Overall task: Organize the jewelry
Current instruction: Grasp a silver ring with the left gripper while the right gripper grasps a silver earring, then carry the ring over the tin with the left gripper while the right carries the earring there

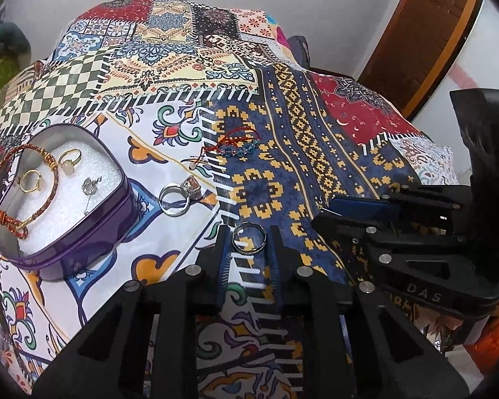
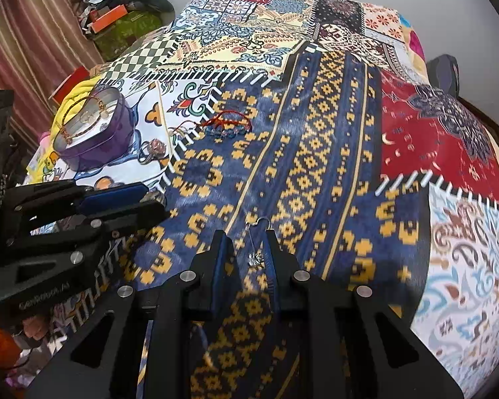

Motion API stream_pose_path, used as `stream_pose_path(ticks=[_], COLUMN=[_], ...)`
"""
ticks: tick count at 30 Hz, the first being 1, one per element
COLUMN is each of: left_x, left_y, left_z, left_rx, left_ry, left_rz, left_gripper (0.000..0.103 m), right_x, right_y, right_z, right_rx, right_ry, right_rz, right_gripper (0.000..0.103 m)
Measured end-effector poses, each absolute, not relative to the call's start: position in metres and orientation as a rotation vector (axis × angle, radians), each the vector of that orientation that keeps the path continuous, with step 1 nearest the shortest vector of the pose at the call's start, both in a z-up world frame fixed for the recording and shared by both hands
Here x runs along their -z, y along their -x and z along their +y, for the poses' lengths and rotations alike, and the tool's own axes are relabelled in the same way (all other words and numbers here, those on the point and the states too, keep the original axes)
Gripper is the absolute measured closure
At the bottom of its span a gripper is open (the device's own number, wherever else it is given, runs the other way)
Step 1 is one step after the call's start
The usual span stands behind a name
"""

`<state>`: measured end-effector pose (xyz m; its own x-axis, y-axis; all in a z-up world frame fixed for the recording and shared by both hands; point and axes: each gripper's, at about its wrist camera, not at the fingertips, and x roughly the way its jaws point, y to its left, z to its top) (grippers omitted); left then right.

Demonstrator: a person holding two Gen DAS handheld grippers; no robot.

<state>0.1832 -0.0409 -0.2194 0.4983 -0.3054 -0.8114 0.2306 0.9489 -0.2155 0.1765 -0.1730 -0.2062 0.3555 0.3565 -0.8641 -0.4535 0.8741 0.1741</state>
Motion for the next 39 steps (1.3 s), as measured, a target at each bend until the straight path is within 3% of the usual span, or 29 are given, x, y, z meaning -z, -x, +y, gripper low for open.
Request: stream_pose_path(ticks=[4, 8, 39], left_x=[0.219, 0.219, 0.139], left_y=[-0.181, -0.177, -0.139], left_z=[-0.037, -0.037, 0.029], left_rx=[0.331, 0.328, 0.156], left_ry=[0.084, 0.078, 0.121], left_rz=[0.998, 0.993, 0.805], left_gripper=[0.082, 0.082, 0.082], right_x=[0.209, 0.211, 0.107], right_y=[-0.174, -0.173, -0.163], right_z=[-0.173, -0.174, -0.128], right_rx=[-0.518, -0.498, -0.616], right_ry=[0.107, 0.079, 0.044], right_rz=[1.089, 1.077, 0.822], right_gripper=[0.085, 0.094, 0.094])
